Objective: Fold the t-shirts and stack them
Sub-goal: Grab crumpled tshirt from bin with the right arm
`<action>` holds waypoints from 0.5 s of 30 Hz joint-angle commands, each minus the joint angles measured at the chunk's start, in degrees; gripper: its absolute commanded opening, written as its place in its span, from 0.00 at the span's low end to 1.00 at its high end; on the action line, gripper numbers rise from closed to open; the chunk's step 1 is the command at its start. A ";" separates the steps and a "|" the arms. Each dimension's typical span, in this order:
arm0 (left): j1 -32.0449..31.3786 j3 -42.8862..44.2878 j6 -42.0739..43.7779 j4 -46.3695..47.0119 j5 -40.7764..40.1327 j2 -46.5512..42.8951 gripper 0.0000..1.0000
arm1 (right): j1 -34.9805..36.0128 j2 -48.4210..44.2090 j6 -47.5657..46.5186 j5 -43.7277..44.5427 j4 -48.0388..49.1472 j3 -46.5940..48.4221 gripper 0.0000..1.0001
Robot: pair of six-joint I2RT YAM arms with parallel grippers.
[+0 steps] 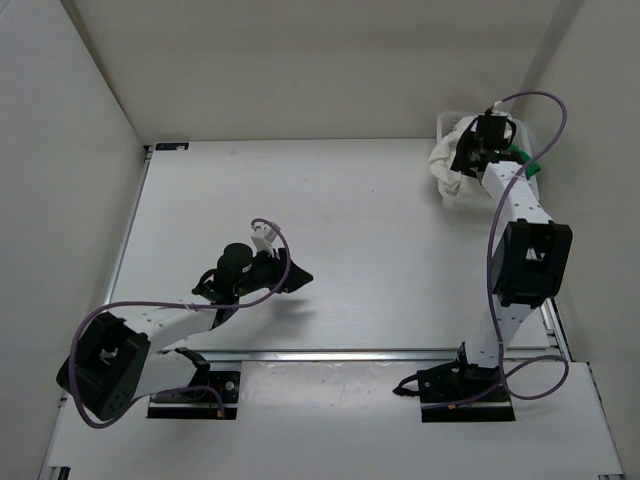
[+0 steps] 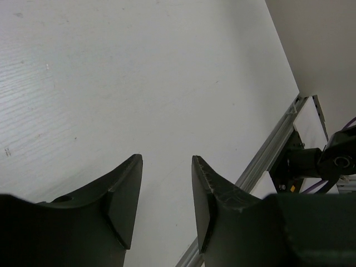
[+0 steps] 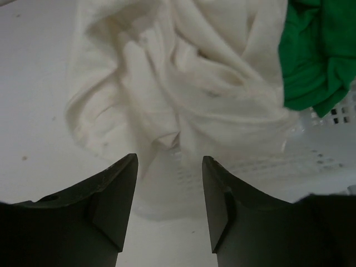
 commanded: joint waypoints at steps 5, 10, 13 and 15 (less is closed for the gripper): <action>0.01 -0.55 0.05 2.94 -0.05 1.51 0.51 | -6.53 7.88 -7.93 4.30 -4.75 13.46 0.51; 1.16 -0.99 -1.00 4.44 1.09 3.27 0.51 | -9.08 8.22 -5.92 -2.19 -2.83 11.01 0.53; 1.07 -0.82 -0.92 3.91 0.74 3.10 0.51 | -8.82 9.63 -6.44 -2.03 -2.21 11.53 0.57; 0.89 -0.64 -0.65 3.83 0.74 3.53 0.51 | -9.43 11.29 -7.15 -3.95 -2.29 13.02 0.57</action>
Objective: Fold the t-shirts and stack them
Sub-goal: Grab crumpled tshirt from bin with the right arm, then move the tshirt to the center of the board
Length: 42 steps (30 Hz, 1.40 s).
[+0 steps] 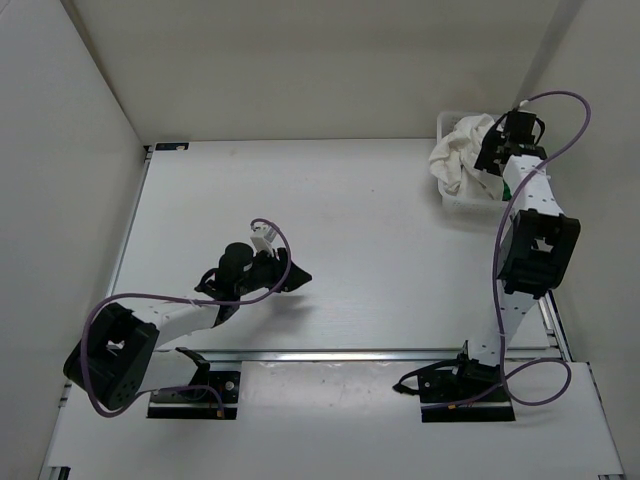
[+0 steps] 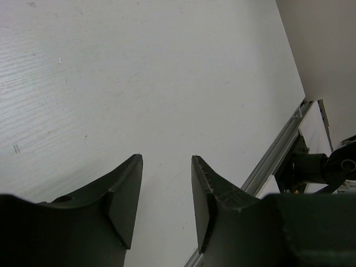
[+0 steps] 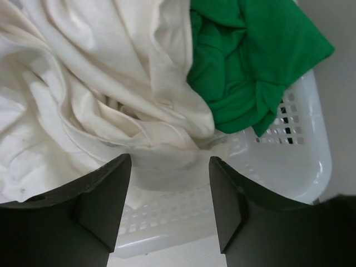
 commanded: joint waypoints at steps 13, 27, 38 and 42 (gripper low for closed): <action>0.62 0.87 -0.07 -0.05 0.46 -1.10 0.50 | 2.66 -8.32 -0.08 -1.40 6.47 0.39 0.00; 4.38 4.74 -4.45 -6.46 -2.09 -9.80 0.52 | 35.76 -35.84 -6.92 -4.48 7.44 15.40 0.00; 19.15 0.96 -6.22 -11.47 0.01 -20.52 0.53 | 36.67 -45.48 -4.79 -19.77 18.74 0.99 0.00; 19.16 -0.35 -5.78 -12.71 -0.78 -21.05 0.54 | 10.90 -55.42 16.31 -45.12 40.43 -31.68 0.00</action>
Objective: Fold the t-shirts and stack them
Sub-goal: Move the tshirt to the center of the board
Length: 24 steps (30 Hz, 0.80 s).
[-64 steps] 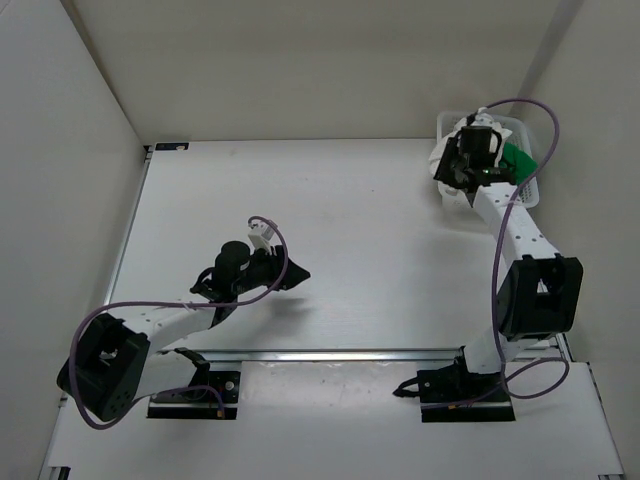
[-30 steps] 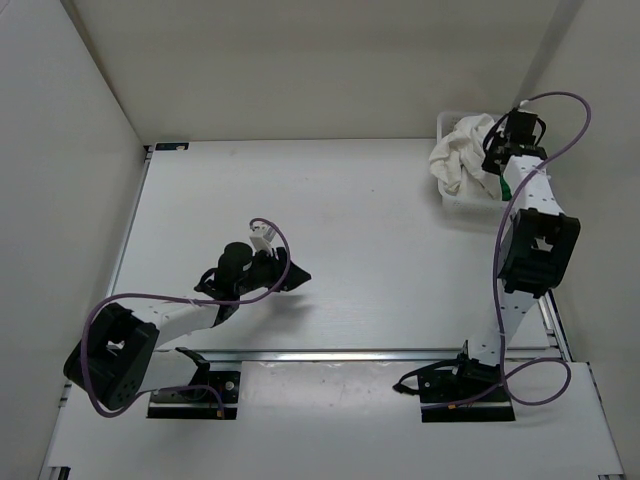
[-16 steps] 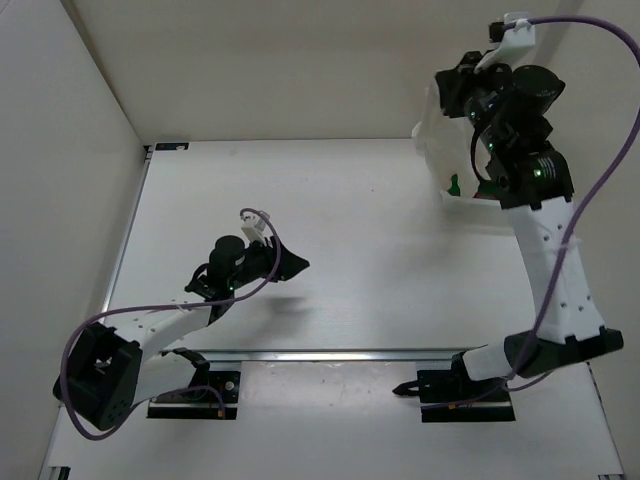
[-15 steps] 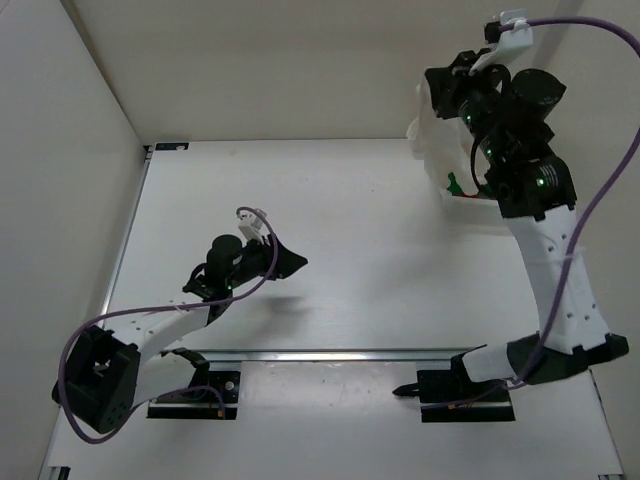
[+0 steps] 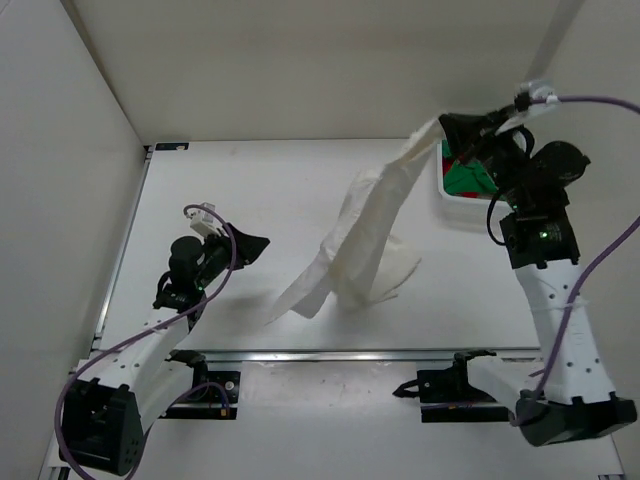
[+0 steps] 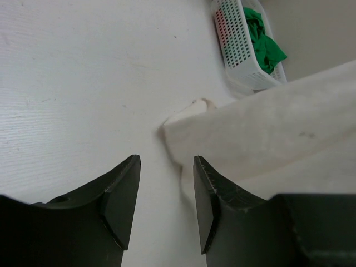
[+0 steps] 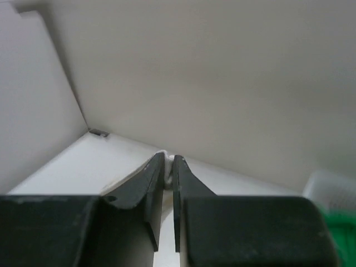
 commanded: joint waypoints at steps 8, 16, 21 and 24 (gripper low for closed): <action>-4.57 -1.61 1.57 -1.10 -2.95 4.67 0.54 | -25.36 -13.42 17.76 -12.63 18.04 -41.41 0.00; -9.59 -1.96 0.52 1.45 -5.33 9.24 0.54 | -23.89 -7.98 16.98 -1.02 7.42 -37.13 0.32; -8.63 -2.66 0.34 1.19 -5.51 8.28 0.53 | -1.65 -1.30 6.59 24.11 -8.77 -27.35 0.50; -5.56 -1.61 1.56 -1.96 -3.85 7.32 0.54 | 11.17 1.51 6.92 22.31 -8.44 -29.35 0.38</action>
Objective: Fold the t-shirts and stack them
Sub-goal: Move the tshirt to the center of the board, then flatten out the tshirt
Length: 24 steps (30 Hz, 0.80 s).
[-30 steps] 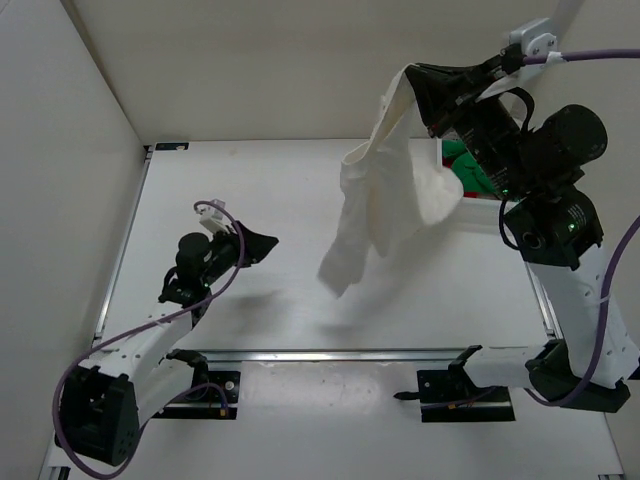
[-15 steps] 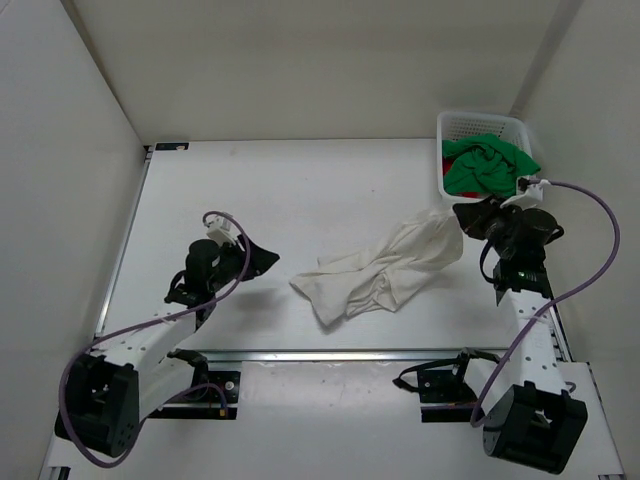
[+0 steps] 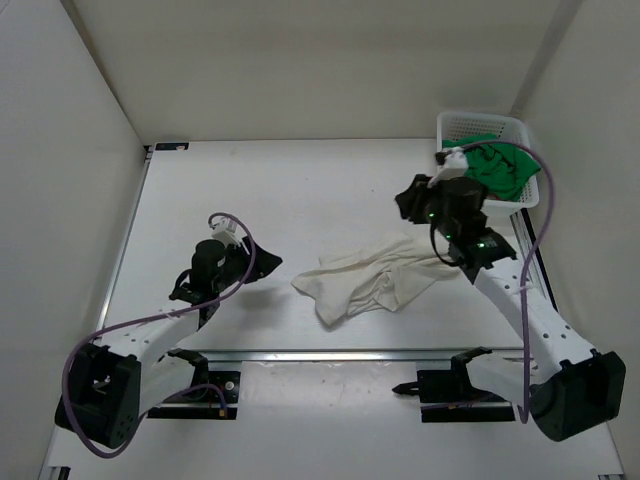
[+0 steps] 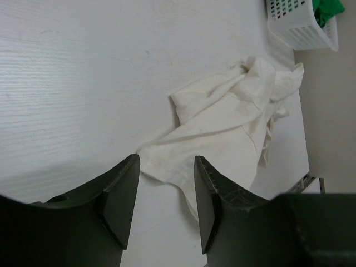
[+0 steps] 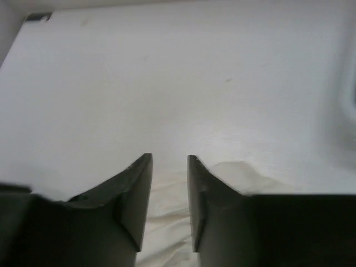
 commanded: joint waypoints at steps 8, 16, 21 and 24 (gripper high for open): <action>12.53 6.01 -1.54 -4.77 9.72 0.27 0.52 | 38.41 26.75 -4.37 -0.55 -0.58 4.46 0.00; 20.18 7.50 -2.69 -6.26 13.41 -3.78 0.53 | 45.73 42.07 -5.96 5.16 3.55 12.20 0.12; 17.38 6.80 -2.78 -5.39 11.83 -3.34 0.53 | 45.29 45.86 -6.48 9.81 3.11 14.93 0.23; 16.85 6.53 -2.69 -4.77 12.09 -2.81 0.53 | 44.94 47.00 -7.28 12.63 2.14 15.81 0.26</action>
